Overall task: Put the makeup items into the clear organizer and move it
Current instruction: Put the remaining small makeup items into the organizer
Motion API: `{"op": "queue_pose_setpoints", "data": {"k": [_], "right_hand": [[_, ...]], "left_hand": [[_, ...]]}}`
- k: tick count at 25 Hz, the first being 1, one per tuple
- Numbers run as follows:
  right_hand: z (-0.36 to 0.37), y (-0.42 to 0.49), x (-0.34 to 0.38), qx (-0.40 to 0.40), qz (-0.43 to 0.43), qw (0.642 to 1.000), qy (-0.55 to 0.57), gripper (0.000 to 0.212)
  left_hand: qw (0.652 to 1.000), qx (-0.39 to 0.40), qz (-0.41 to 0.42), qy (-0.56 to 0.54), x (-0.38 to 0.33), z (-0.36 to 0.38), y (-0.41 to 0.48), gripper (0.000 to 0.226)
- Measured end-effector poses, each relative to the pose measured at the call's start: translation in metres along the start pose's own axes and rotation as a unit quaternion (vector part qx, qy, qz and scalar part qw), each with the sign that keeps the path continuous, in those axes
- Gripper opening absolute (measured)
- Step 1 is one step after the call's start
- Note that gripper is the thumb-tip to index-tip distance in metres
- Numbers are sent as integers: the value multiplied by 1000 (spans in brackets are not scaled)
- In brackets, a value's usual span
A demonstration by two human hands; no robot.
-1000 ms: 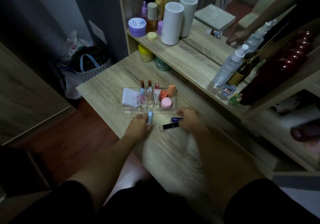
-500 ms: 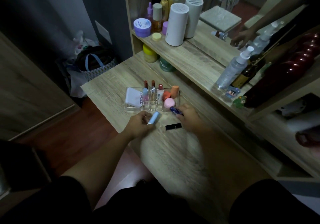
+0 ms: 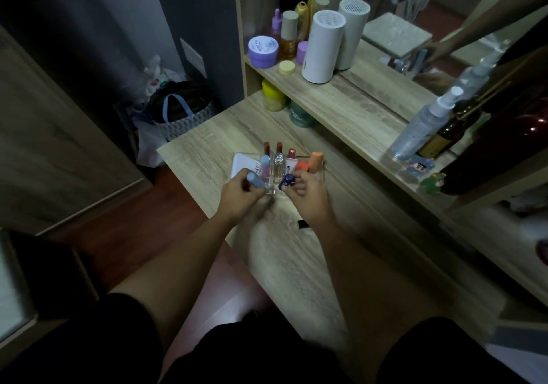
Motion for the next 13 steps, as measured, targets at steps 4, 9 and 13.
{"op": "queue_pose_setpoints", "data": {"k": [4, 9, 13], "right_hand": [[13, 0, 3, -26, -15, 999, 41, 27], [22, 4, 0, -19, -14, 1000, 19, 28], [25, 7, -2, -22, 1, 1000, 4, 31]], "left_hand": [[999, -22, -6, 27, -2, 0, 6, 9], [993, 3, 27, 116, -5, 6, 14, 13], [988, 26, 45, 144, -7, 12, 17, 15]]}}
Point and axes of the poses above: each hand's wrist, its own y-axis towards the middle knuckle, its own z-axis out of the palm, x = y × z, the point moved 2 cm from there along y, towards the middle knuckle, and after that the axes turned 4 degrees about z, right-handed, at the moved point
